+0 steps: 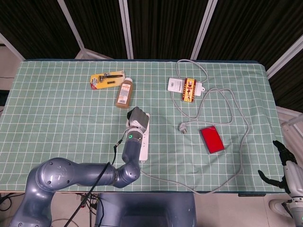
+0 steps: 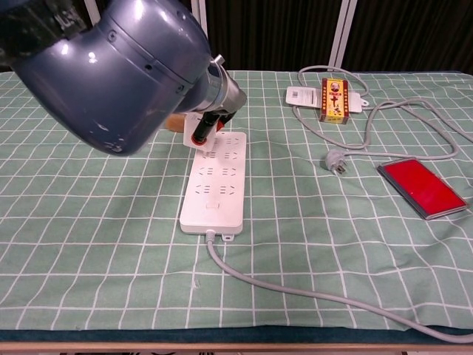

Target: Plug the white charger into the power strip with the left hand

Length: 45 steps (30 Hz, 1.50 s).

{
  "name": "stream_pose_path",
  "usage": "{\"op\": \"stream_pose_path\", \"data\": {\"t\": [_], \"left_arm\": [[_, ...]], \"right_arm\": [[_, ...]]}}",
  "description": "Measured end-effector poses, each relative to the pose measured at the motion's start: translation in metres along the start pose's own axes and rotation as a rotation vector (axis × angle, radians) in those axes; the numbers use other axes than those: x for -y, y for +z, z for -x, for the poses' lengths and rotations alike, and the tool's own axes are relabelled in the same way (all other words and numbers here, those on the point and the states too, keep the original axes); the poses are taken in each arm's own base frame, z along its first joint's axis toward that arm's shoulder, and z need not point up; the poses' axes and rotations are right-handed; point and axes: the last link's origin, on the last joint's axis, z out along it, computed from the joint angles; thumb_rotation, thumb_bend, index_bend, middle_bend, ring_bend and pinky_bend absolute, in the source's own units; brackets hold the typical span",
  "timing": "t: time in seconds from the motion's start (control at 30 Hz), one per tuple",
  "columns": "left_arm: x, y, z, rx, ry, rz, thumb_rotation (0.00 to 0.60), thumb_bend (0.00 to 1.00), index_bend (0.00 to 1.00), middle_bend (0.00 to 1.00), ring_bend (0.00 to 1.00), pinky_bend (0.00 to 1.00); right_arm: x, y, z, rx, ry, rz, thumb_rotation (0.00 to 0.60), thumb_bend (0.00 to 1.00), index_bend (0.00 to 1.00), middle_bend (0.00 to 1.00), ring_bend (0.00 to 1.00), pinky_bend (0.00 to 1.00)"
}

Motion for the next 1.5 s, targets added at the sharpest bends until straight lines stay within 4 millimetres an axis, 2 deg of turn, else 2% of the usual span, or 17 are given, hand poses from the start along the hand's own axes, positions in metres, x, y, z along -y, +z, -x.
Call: {"op": "stream_pose_path", "data": {"t": [1.17, 1.5], "left_arm": [[-0.011, 0.005, 0.004, -0.015, -0.026, 0.025, 0.600, 0.82, 0.71, 0.83, 0.93, 0.99], [-0.021, 0.004, 0.009, -0.007, -0.013, 0.042, 0.600, 0.82, 0.71, 0.83, 0.93, 0.99]], "right_arm": [[0.000, -0.001, 0.000, 0.003, 0.003, 0.000, 0.600, 0.34, 0.00, 0.00, 0.00, 0.00], [0.000, -0.001, 0.000, 0.001, 0.004, -0.001, 0.600, 0.34, 0.00, 0.00, 0.00, 0.00]]}}
